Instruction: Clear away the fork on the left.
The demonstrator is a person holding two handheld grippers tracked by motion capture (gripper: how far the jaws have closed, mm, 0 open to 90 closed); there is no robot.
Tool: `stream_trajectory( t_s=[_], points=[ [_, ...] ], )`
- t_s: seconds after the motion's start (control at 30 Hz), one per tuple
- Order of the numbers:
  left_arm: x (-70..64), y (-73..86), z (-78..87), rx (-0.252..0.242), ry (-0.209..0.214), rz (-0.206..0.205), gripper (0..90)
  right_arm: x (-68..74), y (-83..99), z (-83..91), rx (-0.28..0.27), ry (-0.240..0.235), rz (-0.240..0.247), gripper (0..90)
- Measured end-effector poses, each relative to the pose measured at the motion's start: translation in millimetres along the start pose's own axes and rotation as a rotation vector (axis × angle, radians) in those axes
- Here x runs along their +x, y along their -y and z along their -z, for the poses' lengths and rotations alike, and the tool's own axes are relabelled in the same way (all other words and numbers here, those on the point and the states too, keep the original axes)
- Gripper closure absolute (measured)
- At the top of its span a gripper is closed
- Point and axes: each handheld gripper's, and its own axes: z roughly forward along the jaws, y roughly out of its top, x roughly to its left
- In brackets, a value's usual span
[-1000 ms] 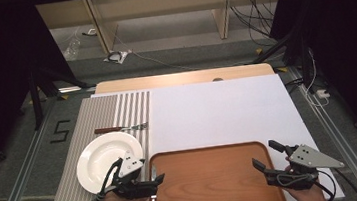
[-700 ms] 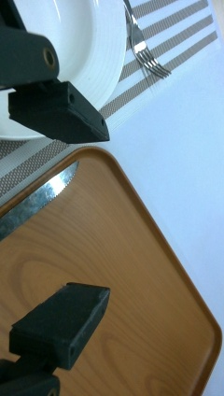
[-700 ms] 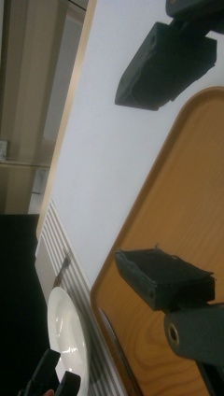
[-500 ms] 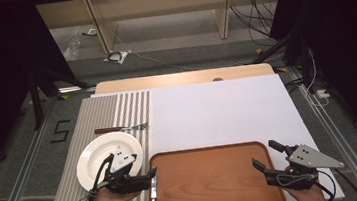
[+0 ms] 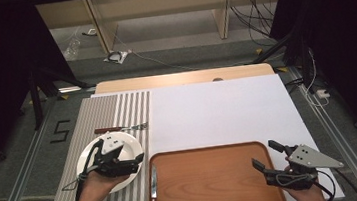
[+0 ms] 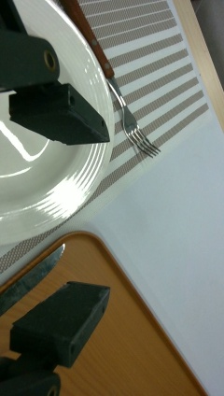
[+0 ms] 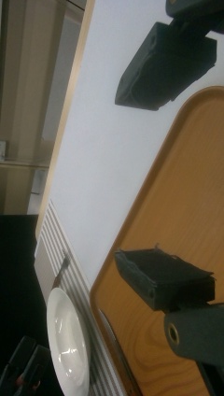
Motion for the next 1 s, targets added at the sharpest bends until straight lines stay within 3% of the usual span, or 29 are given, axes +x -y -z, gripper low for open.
stream_trajectory(
  t_s=[0.33,0.47,0.73,1.0],
  points=[
    [23.3,-17.4,-15.0,0.072,-0.033,-0.03,22.6,0.7,0.0,-0.2,0.0,0.0,0.0,21.6],
    [36.6,-25.9,-23.8,0.114,-0.033,-0.02,23.0,0.4,0.1,-0.5,-0.002,-0.001,-0.005,21.6],
    [56.5,-36.2,-40.9,0.183,-0.065,-0.038,24.3,0.2,0.1,-0.1,0.0,-0.003,-0.002,21.6],
    [77.3,-44.0,-55.4,0.225,-0.085,-0.03,25.3,0.0,0.4,-0.7,0.0,-0.004,0.002,21.6]
  ],
)
